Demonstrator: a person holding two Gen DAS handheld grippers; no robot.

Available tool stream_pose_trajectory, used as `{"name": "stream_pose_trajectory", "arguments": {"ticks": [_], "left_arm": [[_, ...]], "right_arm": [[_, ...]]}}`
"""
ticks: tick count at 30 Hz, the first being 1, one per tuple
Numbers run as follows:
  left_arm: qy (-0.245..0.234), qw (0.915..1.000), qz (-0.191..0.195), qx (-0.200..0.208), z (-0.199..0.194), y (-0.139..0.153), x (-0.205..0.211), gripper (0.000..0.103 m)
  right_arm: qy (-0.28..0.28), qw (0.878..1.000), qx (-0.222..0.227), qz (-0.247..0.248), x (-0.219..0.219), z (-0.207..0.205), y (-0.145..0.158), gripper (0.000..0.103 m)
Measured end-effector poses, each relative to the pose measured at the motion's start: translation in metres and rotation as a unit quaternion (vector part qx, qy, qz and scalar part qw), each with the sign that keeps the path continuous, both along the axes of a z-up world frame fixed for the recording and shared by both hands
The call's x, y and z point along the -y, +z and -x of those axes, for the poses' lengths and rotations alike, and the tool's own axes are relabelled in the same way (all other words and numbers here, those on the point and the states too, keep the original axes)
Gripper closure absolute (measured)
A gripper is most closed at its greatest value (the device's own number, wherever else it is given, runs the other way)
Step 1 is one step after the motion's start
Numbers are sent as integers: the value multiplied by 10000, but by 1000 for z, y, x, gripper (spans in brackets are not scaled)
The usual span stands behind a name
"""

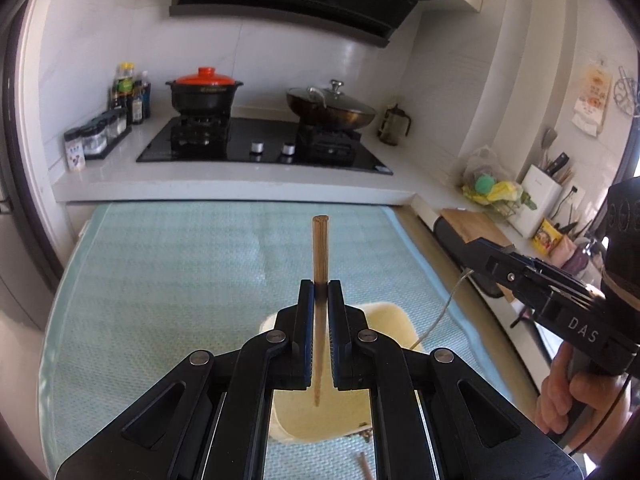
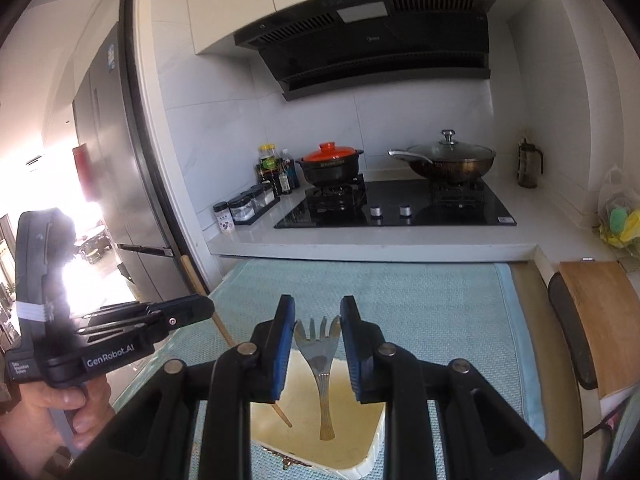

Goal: Organize utensils
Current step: 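Lift the chopstick with the left tool while the right tool carries the fork to the holder, then open the left tool over the holder while the right tool drops the fork in, then move both tools back over the remaining wooden chopsticks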

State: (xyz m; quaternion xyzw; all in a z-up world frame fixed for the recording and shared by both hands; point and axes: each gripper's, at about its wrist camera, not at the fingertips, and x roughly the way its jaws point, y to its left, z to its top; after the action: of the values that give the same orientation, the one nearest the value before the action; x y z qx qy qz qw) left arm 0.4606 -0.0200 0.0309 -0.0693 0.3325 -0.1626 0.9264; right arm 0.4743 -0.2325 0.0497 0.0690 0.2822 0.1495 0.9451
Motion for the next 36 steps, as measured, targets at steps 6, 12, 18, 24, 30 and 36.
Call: {"name": "stream_pose_trajectory", "arguments": {"ticks": [6,12,18,24,30,36], "left_arm": [[139,9994,25,-321,-21,-33,2,99],[411,9983,-6,-424,-40,-43,-4,97],[730,9952,-66,-656,-48,-56,-15,58],[652,9962,-147,-565,-10,-48,-33,45],[468,9979,-429,-149,86,-32,-64,21],[933,9919,-716,490,198,-28,-102,3]], "right_arm": [[-318,9980,-552,-37,13,-35,-48,79],[-598,9947,-822,-145,25,-58,-68,79],[-876,9907,-1008,-281,36,-70,-79,74],[-1138,9888,-904,-330,56,-52,-72,52],[-1188,9918,-457,-109,77,10,-47,52],[-908,9957,-80,159,88,115,-26,46]]}}
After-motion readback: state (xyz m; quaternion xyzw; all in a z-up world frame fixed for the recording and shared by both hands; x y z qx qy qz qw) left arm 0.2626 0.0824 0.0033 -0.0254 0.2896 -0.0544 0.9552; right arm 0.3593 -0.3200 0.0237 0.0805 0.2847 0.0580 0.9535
